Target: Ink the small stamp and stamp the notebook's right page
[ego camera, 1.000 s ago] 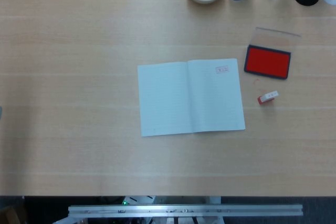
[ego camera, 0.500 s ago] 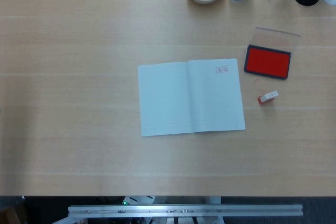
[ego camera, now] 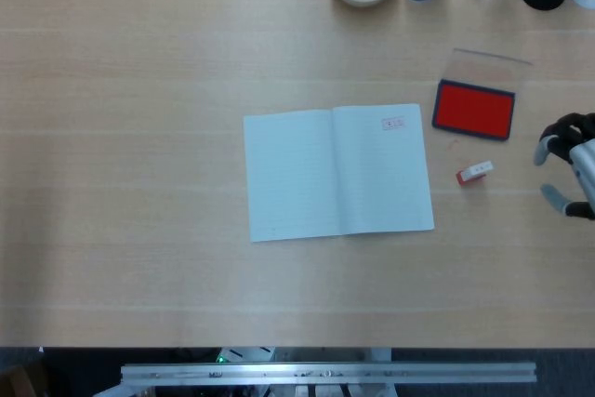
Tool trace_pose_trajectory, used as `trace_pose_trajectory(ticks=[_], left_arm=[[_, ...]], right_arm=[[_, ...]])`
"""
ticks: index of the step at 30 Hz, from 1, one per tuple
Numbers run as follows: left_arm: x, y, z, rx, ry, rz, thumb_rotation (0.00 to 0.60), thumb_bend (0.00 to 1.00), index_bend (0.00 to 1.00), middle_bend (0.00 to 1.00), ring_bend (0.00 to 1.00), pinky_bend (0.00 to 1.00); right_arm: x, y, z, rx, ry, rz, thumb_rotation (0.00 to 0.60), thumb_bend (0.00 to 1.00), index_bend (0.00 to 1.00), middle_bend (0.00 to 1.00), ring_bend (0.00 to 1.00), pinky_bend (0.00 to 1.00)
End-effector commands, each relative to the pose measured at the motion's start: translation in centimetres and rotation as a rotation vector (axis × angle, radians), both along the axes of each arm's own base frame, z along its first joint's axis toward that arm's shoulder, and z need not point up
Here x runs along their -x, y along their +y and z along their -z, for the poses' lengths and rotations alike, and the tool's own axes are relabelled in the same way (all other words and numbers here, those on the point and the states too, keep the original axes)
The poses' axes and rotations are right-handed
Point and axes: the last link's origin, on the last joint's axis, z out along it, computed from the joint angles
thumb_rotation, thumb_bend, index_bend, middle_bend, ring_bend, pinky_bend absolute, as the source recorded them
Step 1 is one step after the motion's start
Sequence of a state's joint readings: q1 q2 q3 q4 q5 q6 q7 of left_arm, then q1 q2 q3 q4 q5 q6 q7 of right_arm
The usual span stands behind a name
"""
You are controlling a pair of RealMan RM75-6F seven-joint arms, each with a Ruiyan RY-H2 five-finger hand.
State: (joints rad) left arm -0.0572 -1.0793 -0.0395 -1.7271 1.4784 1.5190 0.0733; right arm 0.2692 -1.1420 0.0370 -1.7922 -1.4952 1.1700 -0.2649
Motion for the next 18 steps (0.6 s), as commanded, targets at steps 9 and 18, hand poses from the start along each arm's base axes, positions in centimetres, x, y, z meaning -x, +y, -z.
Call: trace_pose_trajectory(ticks=[9,18], left_arm=[[0.2,0.2,0.1,0.006,0.004,-0.008,0.600,0.26,0.13,0.14,0.11,0.08],[0.3,0.2,0.0,0.004,0.001,-0.020,0.600,0.26,0.13,0.14,0.11,0.08]], right_arm=[[0.9,-2.3,4.7,-0.077,0.063,-0.012,0.600,0.23,0.49,0.39,0.24,0.24],[1.7,-4.3,7.5,-0.095,0.110,-0.018,0.600,0.20,0.49,0.39,0.24,0.24]])
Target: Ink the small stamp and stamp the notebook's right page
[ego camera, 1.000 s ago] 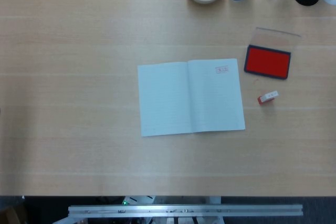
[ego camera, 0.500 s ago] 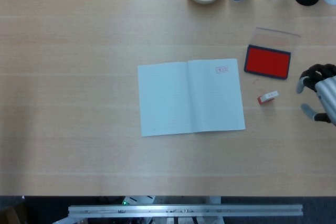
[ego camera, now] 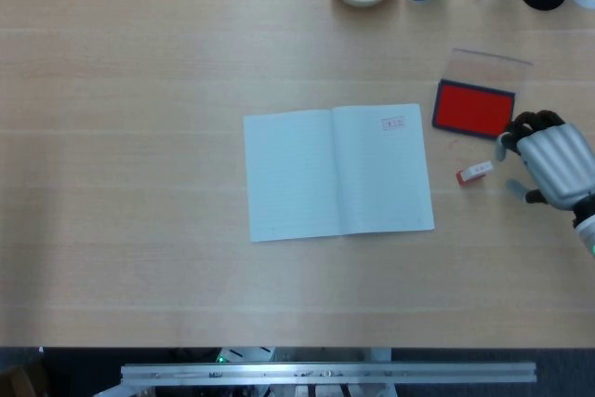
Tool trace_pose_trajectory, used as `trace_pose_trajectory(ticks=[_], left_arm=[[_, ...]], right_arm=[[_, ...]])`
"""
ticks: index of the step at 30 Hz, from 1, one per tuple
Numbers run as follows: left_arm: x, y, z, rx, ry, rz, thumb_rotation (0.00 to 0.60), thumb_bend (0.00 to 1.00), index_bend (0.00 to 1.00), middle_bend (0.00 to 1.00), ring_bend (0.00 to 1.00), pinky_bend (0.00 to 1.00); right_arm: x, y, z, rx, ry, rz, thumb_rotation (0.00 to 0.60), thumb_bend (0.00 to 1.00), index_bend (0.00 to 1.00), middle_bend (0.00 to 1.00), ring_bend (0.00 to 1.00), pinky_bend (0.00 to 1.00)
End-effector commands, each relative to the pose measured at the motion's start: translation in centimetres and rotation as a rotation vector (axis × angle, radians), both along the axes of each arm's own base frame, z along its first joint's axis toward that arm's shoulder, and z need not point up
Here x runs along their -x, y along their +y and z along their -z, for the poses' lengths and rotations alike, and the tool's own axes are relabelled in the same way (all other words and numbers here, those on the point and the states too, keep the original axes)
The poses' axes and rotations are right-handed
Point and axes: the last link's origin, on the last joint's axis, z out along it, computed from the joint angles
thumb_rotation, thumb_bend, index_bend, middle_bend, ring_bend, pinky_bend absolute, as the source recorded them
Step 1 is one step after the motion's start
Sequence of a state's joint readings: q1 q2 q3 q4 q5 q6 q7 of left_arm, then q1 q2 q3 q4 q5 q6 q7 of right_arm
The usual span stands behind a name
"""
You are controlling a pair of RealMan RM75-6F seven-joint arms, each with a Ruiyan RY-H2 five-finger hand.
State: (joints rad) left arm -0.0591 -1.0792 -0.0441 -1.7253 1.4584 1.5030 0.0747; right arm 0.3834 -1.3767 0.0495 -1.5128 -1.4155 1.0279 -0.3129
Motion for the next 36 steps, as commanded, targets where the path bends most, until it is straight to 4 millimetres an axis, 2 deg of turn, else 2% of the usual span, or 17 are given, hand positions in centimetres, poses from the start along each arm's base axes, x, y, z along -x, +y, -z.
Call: trace_pose_trajectory(ticks=[1,12,29,36], left_arm=[[0.0,0.0,0.0,-0.001,-0.001,0.000,0.600,0.26,0.13,0.14,0.11,0.08],[0.1,0.1,-0.1,-0.006,-0.003,-0.006,0.600,0.26,0.13,0.14,0.11,0.08],[0.6,-0.1,-0.4,-0.015,-0.005,-0.019,0.600,0.26,0.13,0.14,0.11,0.08],[0.8,-0.2,-0.5,-0.017,-0.006,-0.024,0.600,0.26,0.13,0.14,0.11,0.08]], right_arm=[[0.0,-0.7,1.0,-0.012,0.016,-0.005,0.600,0.20,0.49,0.39,0.24,0.24],[-0.4,-2.2,2.9,-0.036,0.042,-0.027,0.600,0.20,0.49,0.39,0.24,0.24],[-0.6,-2.3,3.9,-0.071,0.072,-0.014,0.600,0.20,0.49,0.39,0.24,0.24],[-0.7,-2.5,4.2,-0.077,0.070,-0.008,0.600,0.21,0.52,0.39,0.24,0.24]])
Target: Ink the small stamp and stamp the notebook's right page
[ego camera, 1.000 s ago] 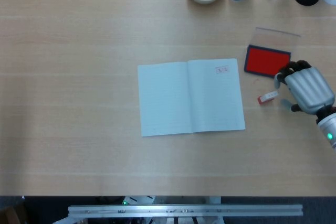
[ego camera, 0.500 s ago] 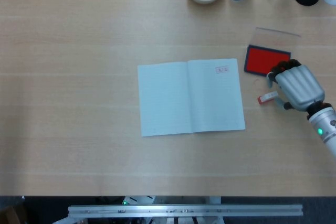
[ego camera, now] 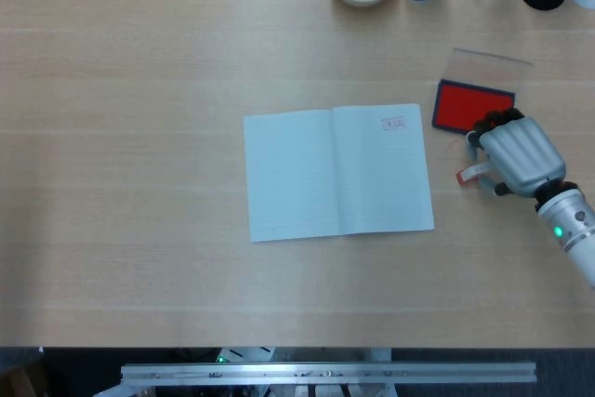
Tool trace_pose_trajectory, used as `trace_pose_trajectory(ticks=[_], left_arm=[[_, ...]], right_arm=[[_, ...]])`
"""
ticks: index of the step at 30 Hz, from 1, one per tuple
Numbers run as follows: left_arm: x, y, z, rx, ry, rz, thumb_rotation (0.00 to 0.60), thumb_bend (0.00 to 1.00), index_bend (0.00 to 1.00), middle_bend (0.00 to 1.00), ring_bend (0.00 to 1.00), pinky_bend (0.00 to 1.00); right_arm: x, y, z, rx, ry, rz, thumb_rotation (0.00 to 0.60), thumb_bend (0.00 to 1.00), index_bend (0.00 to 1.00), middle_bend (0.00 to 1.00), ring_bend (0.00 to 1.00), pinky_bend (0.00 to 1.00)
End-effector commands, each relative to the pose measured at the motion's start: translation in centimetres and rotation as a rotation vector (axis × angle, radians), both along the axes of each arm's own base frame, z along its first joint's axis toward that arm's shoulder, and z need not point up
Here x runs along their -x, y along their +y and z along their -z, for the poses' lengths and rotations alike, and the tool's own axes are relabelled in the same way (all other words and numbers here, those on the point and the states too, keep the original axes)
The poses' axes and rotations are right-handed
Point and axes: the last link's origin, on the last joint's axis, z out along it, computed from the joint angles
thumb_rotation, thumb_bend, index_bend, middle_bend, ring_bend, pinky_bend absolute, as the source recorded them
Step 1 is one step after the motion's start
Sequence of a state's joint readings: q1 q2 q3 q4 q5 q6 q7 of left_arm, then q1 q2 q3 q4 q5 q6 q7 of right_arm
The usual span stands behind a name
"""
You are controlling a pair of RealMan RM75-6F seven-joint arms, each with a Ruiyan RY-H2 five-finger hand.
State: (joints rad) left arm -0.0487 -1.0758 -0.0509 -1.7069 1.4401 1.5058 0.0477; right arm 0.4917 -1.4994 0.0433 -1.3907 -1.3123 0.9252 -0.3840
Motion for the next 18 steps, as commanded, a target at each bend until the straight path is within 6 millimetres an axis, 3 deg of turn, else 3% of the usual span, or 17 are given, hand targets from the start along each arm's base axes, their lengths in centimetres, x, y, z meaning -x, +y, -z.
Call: trace_pose_trajectory(ticks=[1,18], left_arm=[[0.03,0.01,0.00,0.001,0.000,-0.001,0.600,0.26,0.13,0.14,0.11,0.08],[0.24,-0.03,-0.22,-0.006,-0.004,-0.007,0.600,0.26,0.13,0.14,0.11,0.08]], right_arm=[[0.03,-0.01,0.06,-0.001,0.000,0.004,0.600,0.21,0.53,0.39,0.24,0.24],[-0.06,-0.30,0.25,0.003,0.001,0.025,0.600,0.29,0.61,0.40,0.24,0.24]])
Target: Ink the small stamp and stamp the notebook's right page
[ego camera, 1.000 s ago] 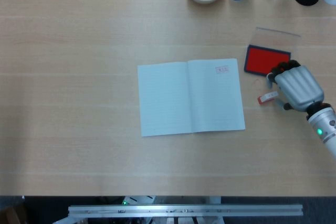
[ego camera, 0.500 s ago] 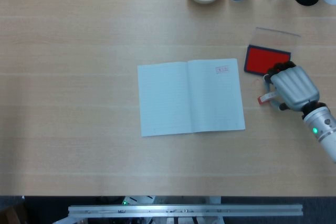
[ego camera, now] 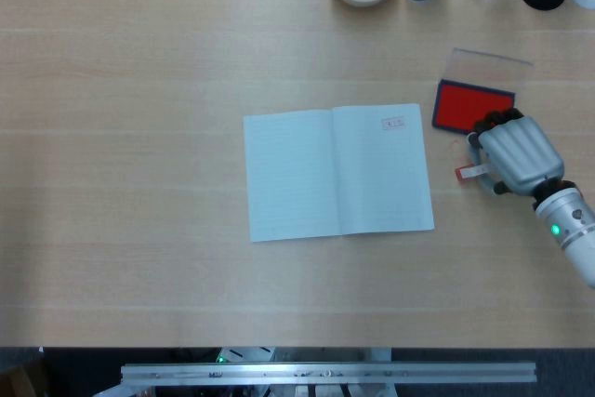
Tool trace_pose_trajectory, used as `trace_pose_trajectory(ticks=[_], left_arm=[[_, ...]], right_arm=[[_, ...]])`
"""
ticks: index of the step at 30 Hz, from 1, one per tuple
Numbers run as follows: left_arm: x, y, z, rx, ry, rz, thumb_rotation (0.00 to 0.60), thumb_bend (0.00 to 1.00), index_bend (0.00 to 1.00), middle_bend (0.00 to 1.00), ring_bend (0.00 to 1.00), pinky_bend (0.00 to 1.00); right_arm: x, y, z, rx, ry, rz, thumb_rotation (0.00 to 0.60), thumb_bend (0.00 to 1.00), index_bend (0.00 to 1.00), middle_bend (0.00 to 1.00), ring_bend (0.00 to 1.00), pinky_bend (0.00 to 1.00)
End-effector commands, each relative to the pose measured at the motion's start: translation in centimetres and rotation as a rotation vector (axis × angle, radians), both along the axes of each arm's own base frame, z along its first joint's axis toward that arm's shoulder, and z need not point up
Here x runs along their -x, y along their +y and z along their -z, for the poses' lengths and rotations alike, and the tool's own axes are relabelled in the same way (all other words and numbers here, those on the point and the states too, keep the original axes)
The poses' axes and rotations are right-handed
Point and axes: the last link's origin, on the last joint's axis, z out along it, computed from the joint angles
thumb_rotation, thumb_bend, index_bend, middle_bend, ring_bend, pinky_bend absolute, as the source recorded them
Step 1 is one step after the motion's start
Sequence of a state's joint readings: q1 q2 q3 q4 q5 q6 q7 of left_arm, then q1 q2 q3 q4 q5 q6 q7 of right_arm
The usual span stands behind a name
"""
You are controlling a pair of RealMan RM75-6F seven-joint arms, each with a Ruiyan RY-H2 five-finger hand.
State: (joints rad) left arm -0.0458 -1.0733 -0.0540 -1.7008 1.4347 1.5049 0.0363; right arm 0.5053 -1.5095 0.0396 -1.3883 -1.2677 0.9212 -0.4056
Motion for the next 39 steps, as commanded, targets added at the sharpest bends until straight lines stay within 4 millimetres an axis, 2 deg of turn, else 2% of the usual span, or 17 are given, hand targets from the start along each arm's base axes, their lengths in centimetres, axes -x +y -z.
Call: trace_pose_trajectory(ticks=[1,11,17,28,39], left_arm=[[0.0,0.0,-0.1,-0.002,-0.002,0.000,0.600,0.26,0.13,0.14,0.11,0.08],[-0.1,0.0,-0.1,0.007,-0.008,0.001,0.600,0.26,0.13,0.14,0.11,0.08],[-0.1,0.0,0.0,0.012,-0.006,0.000,0.600,0.26,0.13,0.14,0.11,0.08],[-0.1,0.0,0.0,0.014,-0.007,-0.003,0.600,0.26,0.13,0.14,0.11,0.08],[0.0,0.1,-0.1,0.015,-0.004,-0.007,0.600,0.26,0.13,0.14,0.11,0.08]], right_arm=[[-0.1,-0.1,-0.2,0.009,-0.014,0.012,0.600,0.29,0.62,0.40,0.24,0.24],[-0.5,-1.8,-3.7,0.111,-0.089,0.083,0.600,0.29,0.62,0.40,0.24,0.24],[-0.2,-3.4,-4.8,0.153,-0.094,0.137,0.600,0.29,0.62,0.40,0.24,0.24],[0.0,-5.6,-3.6,0.145,-0.081,0.210,0.600,0.29,0.62,0.40,0.24,0.24],[0.0,-6.2,-2.1,0.118,-0.058,0.238,0.600,0.29,0.62,0.40,0.24,0.24]])
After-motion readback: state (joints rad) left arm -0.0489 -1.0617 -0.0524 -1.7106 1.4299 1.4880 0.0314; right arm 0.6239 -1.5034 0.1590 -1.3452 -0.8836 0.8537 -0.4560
